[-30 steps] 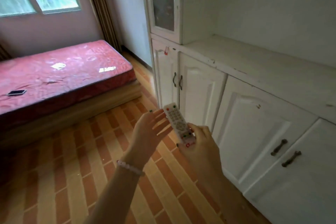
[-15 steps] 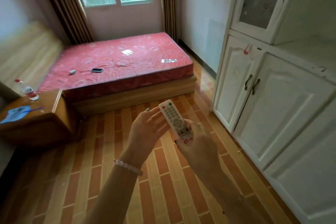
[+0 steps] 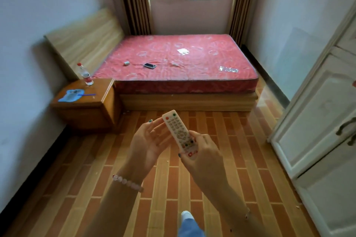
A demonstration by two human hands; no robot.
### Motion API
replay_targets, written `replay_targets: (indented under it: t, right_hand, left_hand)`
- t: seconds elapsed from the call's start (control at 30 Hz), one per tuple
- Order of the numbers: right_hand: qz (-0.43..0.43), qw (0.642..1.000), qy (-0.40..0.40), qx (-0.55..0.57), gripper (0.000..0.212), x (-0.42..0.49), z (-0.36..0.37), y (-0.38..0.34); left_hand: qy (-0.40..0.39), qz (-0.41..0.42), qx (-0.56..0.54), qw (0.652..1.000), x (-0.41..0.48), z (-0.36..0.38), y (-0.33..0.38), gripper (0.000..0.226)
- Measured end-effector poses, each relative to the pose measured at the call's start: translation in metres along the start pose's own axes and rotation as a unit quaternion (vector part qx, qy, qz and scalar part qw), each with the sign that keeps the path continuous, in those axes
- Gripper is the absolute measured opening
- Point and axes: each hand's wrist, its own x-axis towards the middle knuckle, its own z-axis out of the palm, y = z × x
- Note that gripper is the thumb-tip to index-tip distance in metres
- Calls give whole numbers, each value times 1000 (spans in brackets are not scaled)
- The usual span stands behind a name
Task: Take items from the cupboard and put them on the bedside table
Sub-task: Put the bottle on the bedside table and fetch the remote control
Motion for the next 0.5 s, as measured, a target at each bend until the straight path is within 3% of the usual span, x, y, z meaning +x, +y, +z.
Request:
replay_targets:
  t: [0.5]
  right_hand:
    - [-96, 992, -70, 33, 54, 210, 66, 12]
  left_hand:
    - [60, 47, -86, 993, 173, 5, 74, 37]
